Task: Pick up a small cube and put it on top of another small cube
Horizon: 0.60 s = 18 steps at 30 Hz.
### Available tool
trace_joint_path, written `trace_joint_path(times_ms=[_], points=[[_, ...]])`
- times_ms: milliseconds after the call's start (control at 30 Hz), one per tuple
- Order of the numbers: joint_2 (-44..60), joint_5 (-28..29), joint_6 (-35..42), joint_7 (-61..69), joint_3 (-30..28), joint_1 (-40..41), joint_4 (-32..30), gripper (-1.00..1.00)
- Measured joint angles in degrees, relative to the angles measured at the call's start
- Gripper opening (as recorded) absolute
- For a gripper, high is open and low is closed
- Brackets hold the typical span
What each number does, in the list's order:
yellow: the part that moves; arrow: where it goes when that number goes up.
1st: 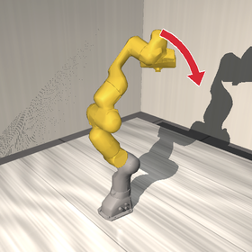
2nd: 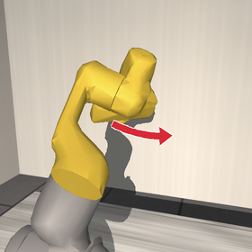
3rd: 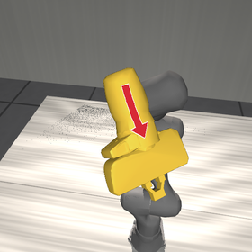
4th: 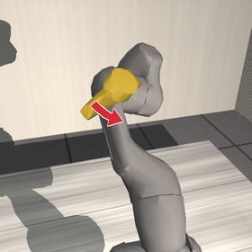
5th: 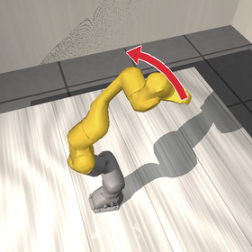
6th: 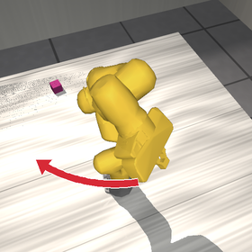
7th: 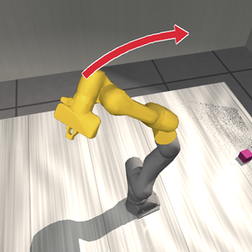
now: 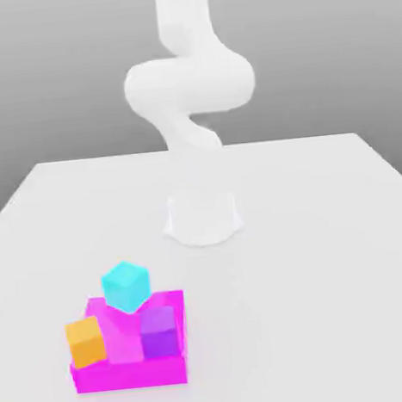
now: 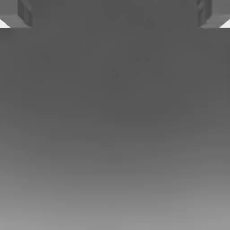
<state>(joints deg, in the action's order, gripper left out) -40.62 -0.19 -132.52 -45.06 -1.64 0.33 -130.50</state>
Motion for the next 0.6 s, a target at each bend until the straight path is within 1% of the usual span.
trace_joint_path(times_ms=[300, 600], points=[[18.9, -2.1, -2.7, 3.9, -6.4, 1.4, 4.6, 0.0], [37.7, -6.8, -5.3, 9.5, -11.7, 4.8, 9.2, 0.0]])
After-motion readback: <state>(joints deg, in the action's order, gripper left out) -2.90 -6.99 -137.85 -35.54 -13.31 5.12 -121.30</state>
